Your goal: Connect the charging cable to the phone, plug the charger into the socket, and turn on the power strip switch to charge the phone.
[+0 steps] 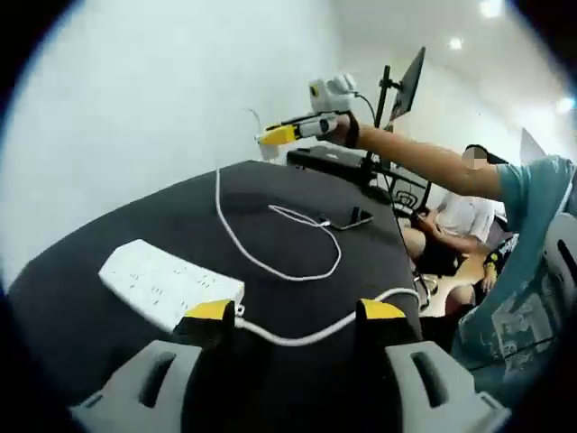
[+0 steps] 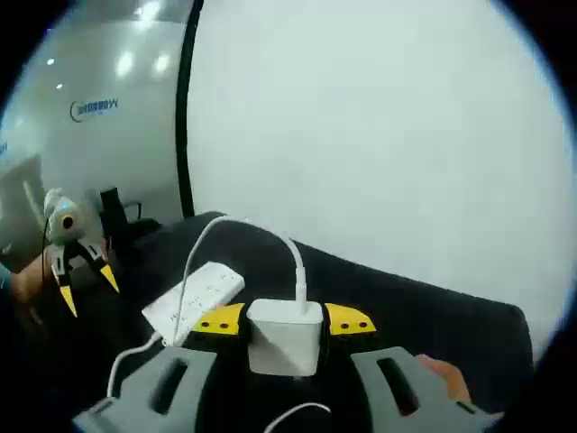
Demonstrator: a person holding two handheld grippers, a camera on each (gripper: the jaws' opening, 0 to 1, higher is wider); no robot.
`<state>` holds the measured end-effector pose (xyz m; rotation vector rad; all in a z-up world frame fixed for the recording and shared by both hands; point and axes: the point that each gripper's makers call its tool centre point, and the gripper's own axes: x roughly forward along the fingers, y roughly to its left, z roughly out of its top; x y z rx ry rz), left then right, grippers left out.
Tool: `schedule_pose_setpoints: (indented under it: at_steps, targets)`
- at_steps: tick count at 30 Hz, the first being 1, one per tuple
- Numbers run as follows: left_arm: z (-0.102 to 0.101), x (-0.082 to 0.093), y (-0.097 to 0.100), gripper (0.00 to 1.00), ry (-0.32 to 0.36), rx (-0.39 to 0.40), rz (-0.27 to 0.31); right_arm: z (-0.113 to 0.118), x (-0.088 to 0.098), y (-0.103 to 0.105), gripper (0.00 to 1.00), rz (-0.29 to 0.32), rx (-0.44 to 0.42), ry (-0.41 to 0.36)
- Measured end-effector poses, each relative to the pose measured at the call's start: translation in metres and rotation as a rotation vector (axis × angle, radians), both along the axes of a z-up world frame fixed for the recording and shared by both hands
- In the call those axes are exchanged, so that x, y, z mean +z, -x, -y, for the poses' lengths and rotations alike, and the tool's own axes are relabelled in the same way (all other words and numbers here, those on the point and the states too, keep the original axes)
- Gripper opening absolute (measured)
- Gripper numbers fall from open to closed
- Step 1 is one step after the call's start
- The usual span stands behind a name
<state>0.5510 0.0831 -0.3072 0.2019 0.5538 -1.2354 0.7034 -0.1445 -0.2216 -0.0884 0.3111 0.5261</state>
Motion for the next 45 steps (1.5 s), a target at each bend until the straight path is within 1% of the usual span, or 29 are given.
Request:
schedule_pose_setpoints:
  at_steps: [1, 2, 3, 5, 6, 7, 8, 10, 11, 12, 14, 15, 16, 17, 19, 21, 23, 25, 26, 27, 29, 31, 32, 35, 38, 39, 41, 45]
  targets:
    - [-0.008, 0.0, 0.001, 0.49, -0.042, -0.012, 0.007, -0.018, 0.0, 0.017, 0.3, 0.013, -0.021, -0.032]
    - [-0.014, -0.001, 0.001, 0.49, -0.075, -0.013, 0.011, -0.028, 0.001, 0.024, 0.3, 0.021, -0.021, -0.06]
    - [-0.021, -0.002, 0.0, 0.49, -0.122, -0.011, 0.026, -0.039, 0.001, 0.029, 0.3, 0.022, -0.022, -0.114]
    - [-0.03, -0.003, 0.0, 0.47, -0.171, -0.019, 0.038, -0.054, -0.002, 0.035, 0.3, 0.013, -0.017, -0.176]
    - [-0.032, -0.001, 0.002, 0.45, -0.172, -0.018, 0.037, -0.063, -0.006, 0.039, 0.3, 0.006, -0.015, -0.199]
    - [-0.034, 0.0, 0.003, 0.44, -0.174, -0.02, 0.037, -0.07, -0.009, 0.041, 0.3, 0.011, -0.01, -0.193]
    - [-0.037, 0.001, 0.005, 0.44, -0.177, -0.023, 0.039, -0.083, -0.012, 0.047, 0.3, 0.017, -0.002, -0.207]
    - [-0.041, 0.003, 0.01, 0.44, -0.174, -0.025, 0.043, -0.104, -0.015, 0.055, 0.3, 0.015, 0.013, -0.255]
    - [-0.043, 0.003, 0.012, 0.44, -0.175, -0.028, 0.046, -0.112, -0.016, 0.057, 0.3, 0.012, 0.015, -0.277]
    - [-0.046, 0.002, 0.014, 0.44, -0.186, -0.029, 0.052, -0.122, -0.015, 0.057, 0.3, 0.021, 0.003, -0.314]
    - [-0.05, -0.001, 0.015, 0.44, -0.204, -0.028, 0.057, -0.133, -0.017, 0.058, 0.3, 0.028, -0.022, -0.348]
    - [-0.052, -0.003, 0.016, 0.44, -0.213, -0.028, 0.056, -0.14, -0.02, 0.057, 0.3, 0.043, -0.043, -0.36]
    - [-0.054, -0.005, 0.017, 0.44, -0.222, -0.03, 0.054, -0.144, -0.023, 0.057, 0.3, 0.044, -0.061, -0.373]
    - [-0.057, -0.009, 0.018, 0.44, -0.242, -0.031, 0.048, -0.149, -0.028, 0.055, 0.3, 0.046, -0.1, -0.412]
    - [-0.062, -0.012, 0.018, 0.43, -0.269, -0.035, 0.044, -0.152, -0.038, 0.049, 0.3, 0.027, -0.147, -0.443]
    - [-0.065, -0.013, 0.018, 0.42, -0.278, -0.035, 0.043, -0.154, -0.05, 0.045, 0.3, 0.017, -0.209, -0.476]
    - [-0.066, -0.011, 0.018, 0.4, -0.27, -0.032, 0.044, -0.154, -0.061, 0.041, 0.3, -0.008, -0.263, -0.509]
    - [-0.066, -0.01, 0.02, 0.4, -0.262, -0.035, 0.044, -0.155, -0.069, 0.036, 0.3, -0.025, -0.296, -0.566]
    - [-0.066, -0.01, 0.02, 0.39, -0.261, -0.036, 0.049, -0.156, -0.072, 0.034, 0.3, -0.02, -0.308, -0.595]
    - [-0.067, -0.01, 0.021, 0.39, -0.262, -0.038, 0.053, -0.156, -0.075, 0.033, 0.3, -0.023, -0.321, -0.607]
    - [-0.066, -0.009, 0.021, 0.38, -0.258, -0.045, 0.063, -0.159, -0.081, 0.031, 0.3, -0.009, -0.33, -0.596]
    - [-0.065, -0.008, 0.022, 0.37, -0.248, -0.049, 0.068, -0.16, -0.088, 0.028, 0.3, 0.014, -0.339, -0.538]
    - [-0.064, -0.007, 0.022, 0.37, -0.242, -0.049, 0.069, -0.164, -0.092, 0.028, 0.3, 0.013, -0.343, -0.533]
    - [-0.063, -0.007, 0.022, 0.37, -0.235, -0.053, 0.072, -0.163, -0.099, 0.02, 0.3, 0.003, -0.364, -0.557]
    - [-0.064, -0.008, 0.023, 0.36, -0.235, -0.056, 0.072, -0.166, -0.102, 0.018, 0.3, 0.017, -0.366, -0.553]
    - [-0.064, -0.008, 0.023, 0.36, -0.239, -0.057, 0.074, -0.165, -0.103, 0.015, 0.3, 0.032, -0.375, -0.538]
    - [-0.065, -0.009, 0.023, 0.36, -0.239, -0.06, 0.078, -0.165, -0.104, 0.012, 0.3, 0.03, -0.372, -0.545]
    - [-0.065, -0.009, 0.022, 0.35, -0.237, -0.059, 0.077, -0.169, -0.106, 0.014, 0.3, 0.033, -0.373, -0.56]
